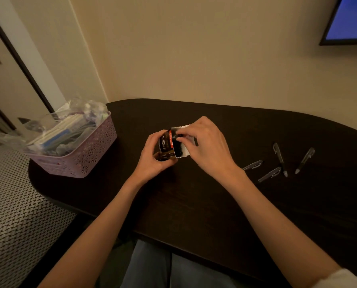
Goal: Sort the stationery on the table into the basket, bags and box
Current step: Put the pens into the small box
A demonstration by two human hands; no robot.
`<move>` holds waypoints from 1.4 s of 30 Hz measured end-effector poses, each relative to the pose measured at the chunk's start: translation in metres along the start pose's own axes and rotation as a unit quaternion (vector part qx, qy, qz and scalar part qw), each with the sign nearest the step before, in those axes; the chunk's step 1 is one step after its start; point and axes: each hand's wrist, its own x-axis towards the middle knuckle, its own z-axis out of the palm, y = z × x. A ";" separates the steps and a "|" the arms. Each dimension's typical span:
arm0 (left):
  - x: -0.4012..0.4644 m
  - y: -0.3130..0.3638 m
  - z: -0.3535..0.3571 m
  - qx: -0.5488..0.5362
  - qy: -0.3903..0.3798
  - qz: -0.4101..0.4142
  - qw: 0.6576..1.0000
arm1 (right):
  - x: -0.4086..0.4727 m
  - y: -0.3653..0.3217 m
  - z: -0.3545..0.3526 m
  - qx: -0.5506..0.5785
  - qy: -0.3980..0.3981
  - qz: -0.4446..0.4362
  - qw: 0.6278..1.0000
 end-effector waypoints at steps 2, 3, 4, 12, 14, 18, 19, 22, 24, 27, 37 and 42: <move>0.000 0.000 0.000 0.007 0.002 0.003 1.000 | 0.000 0.002 0.004 -0.006 -0.014 -0.001 1.000; 0.000 0.000 0.001 0.011 0.003 0.007 1.000 | 0.000 0.003 0.006 -0.009 -0.019 0.005 1.000; 0.000 0.000 0.001 0.015 0.003 0.013 1.000 | 0.000 0.004 0.009 -0.010 -0.020 0.012 1.000; 0.001 -0.001 0.002 0.038 0.002 0.032 0.999 | 0.003 0.007 0.020 -0.042 0.032 -0.026 0.998; 0.002 -0.001 0.002 0.038 0.001 0.027 0.999 | 0.002 0.008 0.024 -0.065 0.034 -0.023 0.997; 0.001 0.000 0.002 0.029 -0.003 0.017 0.999 | 0.001 0.015 0.021 -0.063 0.016 -0.025 0.998; 0.001 0.000 0.002 0.030 -0.004 0.018 0.999 | 0.001 0.018 0.017 -0.038 0.015 -0.023 0.999; 0.001 0.003 0.003 0.033 -0.003 0.018 0.999 | -0.003 0.031 0.003 0.036 0.061 -0.002 0.997; 0.000 0.004 0.003 0.035 -0.007 0.014 0.999 | -0.011 0.043 -0.006 0.068 0.089 0.023 0.993; 0.000 0.007 0.003 0.033 -0.014 0.005 0.999 | -0.023 0.067 -0.019 0.006 0.009 0.079 0.997; 0.001 0.007 0.005 0.035 -0.001 -0.008 0.999 | -0.046 0.104 -0.033 -0.186 -0.326 0.220 0.900; 0.001 0.007 0.004 0.023 -0.006 -0.011 1.000 | -0.039 0.102 -0.023 -0.176 -0.326 0.166 0.914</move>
